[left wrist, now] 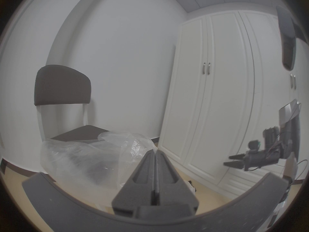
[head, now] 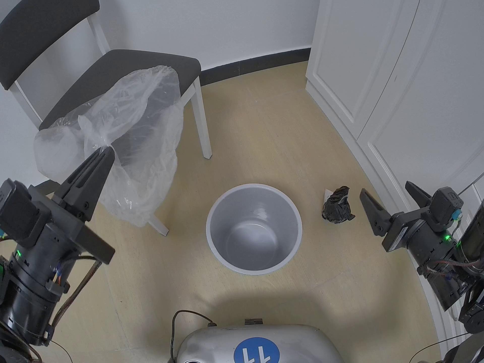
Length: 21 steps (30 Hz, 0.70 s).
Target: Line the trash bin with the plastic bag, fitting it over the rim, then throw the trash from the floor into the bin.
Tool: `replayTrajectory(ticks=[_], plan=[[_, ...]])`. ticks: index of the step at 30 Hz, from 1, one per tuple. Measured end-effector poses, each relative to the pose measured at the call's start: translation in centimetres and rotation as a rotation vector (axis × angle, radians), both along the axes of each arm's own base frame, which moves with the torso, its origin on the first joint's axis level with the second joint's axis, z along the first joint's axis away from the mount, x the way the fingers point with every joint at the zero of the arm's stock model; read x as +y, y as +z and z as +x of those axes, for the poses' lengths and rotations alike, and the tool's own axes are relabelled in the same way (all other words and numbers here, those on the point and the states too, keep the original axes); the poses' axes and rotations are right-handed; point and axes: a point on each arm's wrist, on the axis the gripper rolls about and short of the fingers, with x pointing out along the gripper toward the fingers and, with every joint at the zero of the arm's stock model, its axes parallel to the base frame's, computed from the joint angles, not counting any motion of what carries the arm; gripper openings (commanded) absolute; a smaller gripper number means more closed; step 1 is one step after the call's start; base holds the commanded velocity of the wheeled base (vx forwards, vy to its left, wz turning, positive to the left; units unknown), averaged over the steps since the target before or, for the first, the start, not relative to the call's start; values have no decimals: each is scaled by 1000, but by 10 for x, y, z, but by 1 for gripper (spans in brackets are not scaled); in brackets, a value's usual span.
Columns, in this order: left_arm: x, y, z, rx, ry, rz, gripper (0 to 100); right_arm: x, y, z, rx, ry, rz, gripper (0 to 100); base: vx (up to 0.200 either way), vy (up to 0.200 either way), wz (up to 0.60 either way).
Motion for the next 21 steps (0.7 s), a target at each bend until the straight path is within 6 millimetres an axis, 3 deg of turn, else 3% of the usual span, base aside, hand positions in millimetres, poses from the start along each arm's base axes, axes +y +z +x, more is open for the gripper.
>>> replayTrajectory(ticks=[8, 21], plan=[[-3, 2, -20, -26, -135, -13, 0, 13, -5, -5, 30, 71, 40, 100, 0, 0, 0], [5, 1, -33, -70, -289, -21, 0, 23, -11, -5, 63, 112, 78, 100, 0, 0, 0]])
